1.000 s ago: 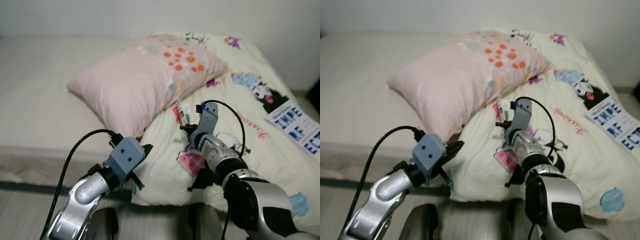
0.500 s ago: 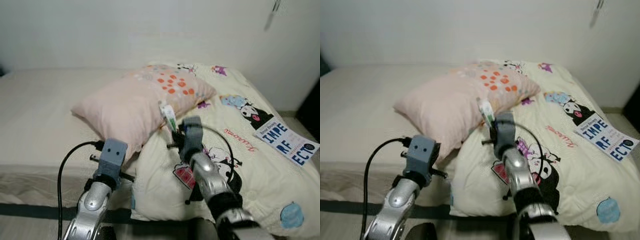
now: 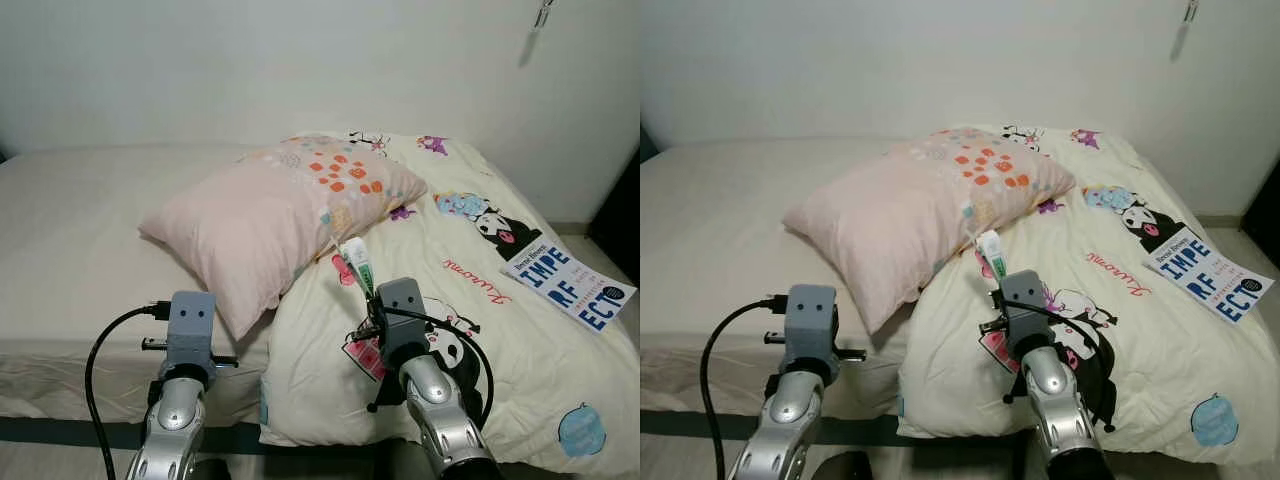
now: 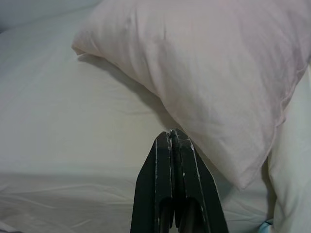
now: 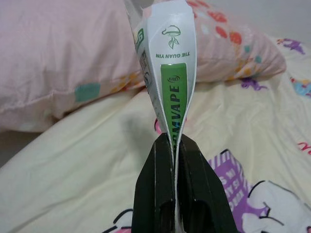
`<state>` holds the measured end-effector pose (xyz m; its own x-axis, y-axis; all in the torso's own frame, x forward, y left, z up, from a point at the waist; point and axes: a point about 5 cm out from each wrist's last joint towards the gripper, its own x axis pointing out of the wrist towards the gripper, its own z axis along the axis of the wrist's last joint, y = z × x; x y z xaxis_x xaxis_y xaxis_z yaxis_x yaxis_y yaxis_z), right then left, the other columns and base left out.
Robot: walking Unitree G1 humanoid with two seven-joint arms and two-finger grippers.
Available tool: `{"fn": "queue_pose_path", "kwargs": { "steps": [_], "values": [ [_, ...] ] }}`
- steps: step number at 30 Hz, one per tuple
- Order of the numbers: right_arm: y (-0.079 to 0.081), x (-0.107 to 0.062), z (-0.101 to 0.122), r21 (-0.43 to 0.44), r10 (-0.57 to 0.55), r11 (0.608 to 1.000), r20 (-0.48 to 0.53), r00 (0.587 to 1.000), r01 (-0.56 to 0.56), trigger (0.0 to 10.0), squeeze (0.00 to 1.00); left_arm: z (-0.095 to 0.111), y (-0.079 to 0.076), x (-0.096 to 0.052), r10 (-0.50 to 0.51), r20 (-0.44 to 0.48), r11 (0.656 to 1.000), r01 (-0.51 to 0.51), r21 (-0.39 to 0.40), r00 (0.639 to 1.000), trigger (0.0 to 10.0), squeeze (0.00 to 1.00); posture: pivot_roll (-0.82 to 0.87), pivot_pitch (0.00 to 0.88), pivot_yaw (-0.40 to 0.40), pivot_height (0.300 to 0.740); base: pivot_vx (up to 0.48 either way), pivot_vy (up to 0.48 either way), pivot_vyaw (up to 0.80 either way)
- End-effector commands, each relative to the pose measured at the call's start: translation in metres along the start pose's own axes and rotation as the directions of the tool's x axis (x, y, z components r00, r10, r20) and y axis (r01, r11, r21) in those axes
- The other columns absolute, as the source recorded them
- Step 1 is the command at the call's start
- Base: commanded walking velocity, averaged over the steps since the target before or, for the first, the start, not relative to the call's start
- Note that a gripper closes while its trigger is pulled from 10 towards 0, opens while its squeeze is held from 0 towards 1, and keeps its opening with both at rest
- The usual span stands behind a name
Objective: Clean up the room
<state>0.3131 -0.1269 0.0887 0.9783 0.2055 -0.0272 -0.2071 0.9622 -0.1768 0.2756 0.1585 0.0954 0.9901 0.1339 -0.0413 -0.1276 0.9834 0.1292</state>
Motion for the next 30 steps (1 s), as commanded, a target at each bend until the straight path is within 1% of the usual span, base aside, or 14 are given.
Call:
{"fn": "queue_pose_path", "kwargs": {
  "steps": [1,10,17,25,30],
  "values": [
    [0.0025,-0.0030,-0.0013,-0.006,0.005,1.000,-0.015,1.000,-0.005,10.0,0.00,-0.0047,0.0000,-0.0013,0.006,-0.009,1.000,-0.006,0.017,1.000,10.0,0.00,-0.01,0.000,-0.010,0.591,0.000,0.000,0.00],
    [0.0045,-0.0060,-0.0074,0.016,0.010,1.000,-0.063,0.998,-0.009,10.0,0.00,-0.0021,-0.0029,-0.0034,-0.021,0.016,1.000,0.021,0.010,1.000,10.0,0.00,-0.01,0.000,-0.022,0.631,0.000,0.000,0.00],
    [0.0043,-0.0068,-0.0081,0.026,0.012,1.000,-0.072,0.997,-0.010,10.0,0.00,-0.0004,-0.0046,-0.0028,-0.017,0.021,1.000,0.017,0.004,1.000,10.0,0.00,-0.01,0.000,-0.031,0.646,0.000,0.000,0.00],
    [0.0059,-0.0055,-0.0055,0.025,0.032,0.999,-0.078,0.996,-0.030,10.0,0.00,0.0002,-0.0031,-0.0032,-0.001,0.031,1.000,0.001,-0.007,1.000,10.0,0.00,-0.01,0.000,-0.045,0.696,0.000,0.000,0.00],
    [0.0074,-0.0051,-0.0045,0.026,0.041,0.999,-0.077,0.996,-0.039,10.0,0.00,0.0003,-0.0026,-0.0037,0.004,0.034,1.000,-0.004,-0.010,0.999,10.0,0.00,-0.01,0.000,-0.053,0.716,0.000,0.000,0.00]
  ]
}}
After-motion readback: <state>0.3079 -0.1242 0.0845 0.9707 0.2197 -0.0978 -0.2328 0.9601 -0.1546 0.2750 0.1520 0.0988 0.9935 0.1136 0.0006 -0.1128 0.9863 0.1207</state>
